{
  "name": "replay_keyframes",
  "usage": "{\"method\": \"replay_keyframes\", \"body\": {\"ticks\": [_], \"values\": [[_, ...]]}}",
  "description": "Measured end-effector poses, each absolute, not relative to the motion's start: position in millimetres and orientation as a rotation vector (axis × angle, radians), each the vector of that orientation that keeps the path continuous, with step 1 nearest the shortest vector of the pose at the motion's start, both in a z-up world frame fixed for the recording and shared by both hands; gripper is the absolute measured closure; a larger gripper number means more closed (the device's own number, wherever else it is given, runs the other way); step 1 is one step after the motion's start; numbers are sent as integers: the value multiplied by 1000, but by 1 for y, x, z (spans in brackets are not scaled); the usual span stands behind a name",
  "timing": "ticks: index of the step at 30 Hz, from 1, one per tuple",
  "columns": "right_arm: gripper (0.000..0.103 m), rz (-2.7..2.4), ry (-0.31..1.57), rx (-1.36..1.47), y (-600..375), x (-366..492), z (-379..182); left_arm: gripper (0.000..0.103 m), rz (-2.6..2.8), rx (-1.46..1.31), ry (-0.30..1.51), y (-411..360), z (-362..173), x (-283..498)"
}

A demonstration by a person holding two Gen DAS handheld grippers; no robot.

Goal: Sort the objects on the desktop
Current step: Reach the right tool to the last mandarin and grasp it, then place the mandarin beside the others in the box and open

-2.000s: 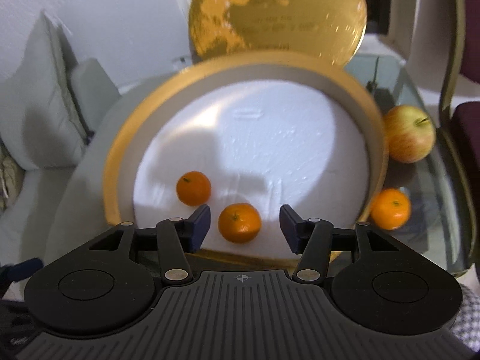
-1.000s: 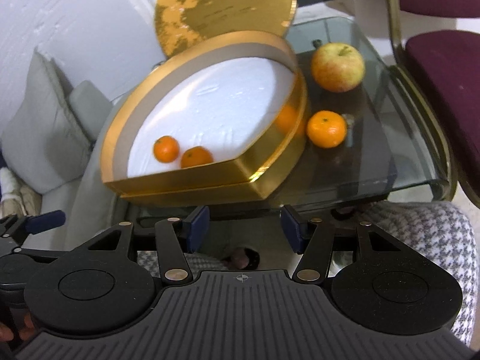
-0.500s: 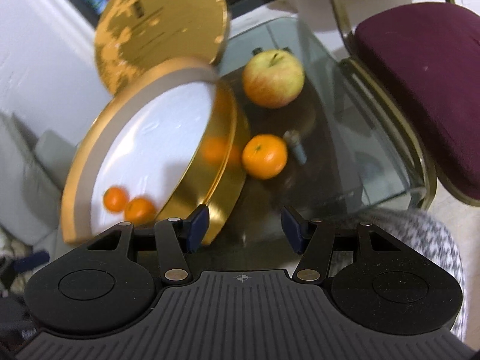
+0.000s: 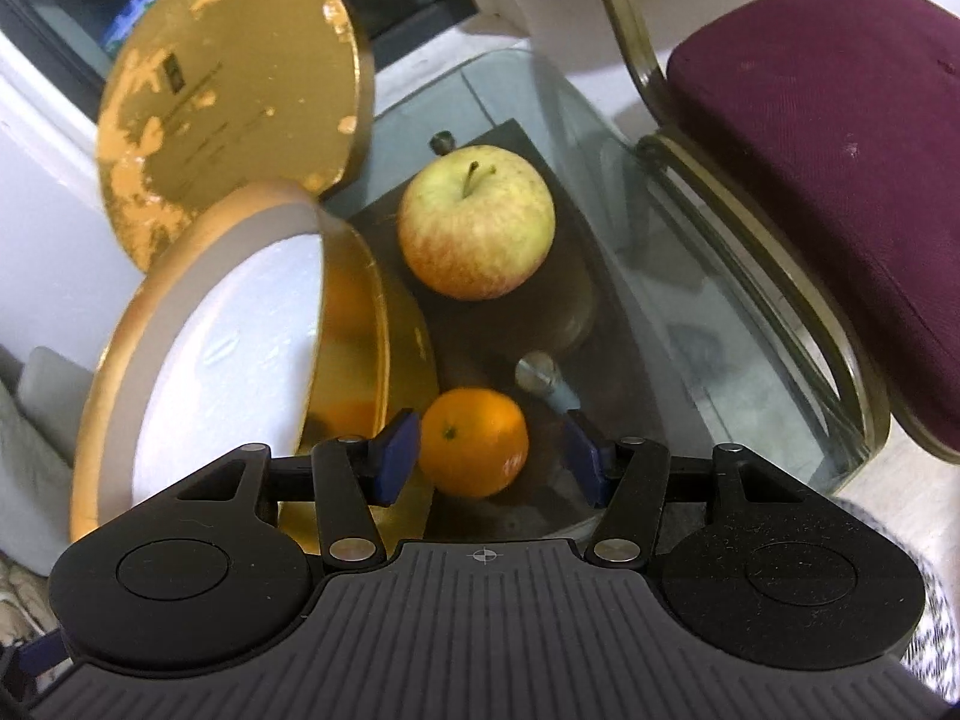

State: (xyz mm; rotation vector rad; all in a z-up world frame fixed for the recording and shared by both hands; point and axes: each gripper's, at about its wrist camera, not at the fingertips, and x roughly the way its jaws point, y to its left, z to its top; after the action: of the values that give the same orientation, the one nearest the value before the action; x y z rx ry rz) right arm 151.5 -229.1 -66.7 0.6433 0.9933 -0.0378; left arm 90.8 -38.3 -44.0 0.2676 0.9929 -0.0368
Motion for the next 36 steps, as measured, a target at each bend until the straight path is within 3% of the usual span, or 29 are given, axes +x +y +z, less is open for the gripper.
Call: {"method": "replay_keyframes", "body": {"ticks": [6,14,21,26,36], "values": [[47,-26,1017,670,-228,165,-77,2,-35,261,1006,-36,-49,94],[57,-15,1038,740,-229,173,-86,2,-30,246,1007,-30,-48,93],[59,-43,1039,750,-232,163,-80,2,-31,224,1003,-24,-47,85],[59,-65,1001,734,-238,151,-59,2,-49,195,998,-19,-46,79],[59,52,829,562,-194,165,35,2,99,59,909,45,-26,89]]}}
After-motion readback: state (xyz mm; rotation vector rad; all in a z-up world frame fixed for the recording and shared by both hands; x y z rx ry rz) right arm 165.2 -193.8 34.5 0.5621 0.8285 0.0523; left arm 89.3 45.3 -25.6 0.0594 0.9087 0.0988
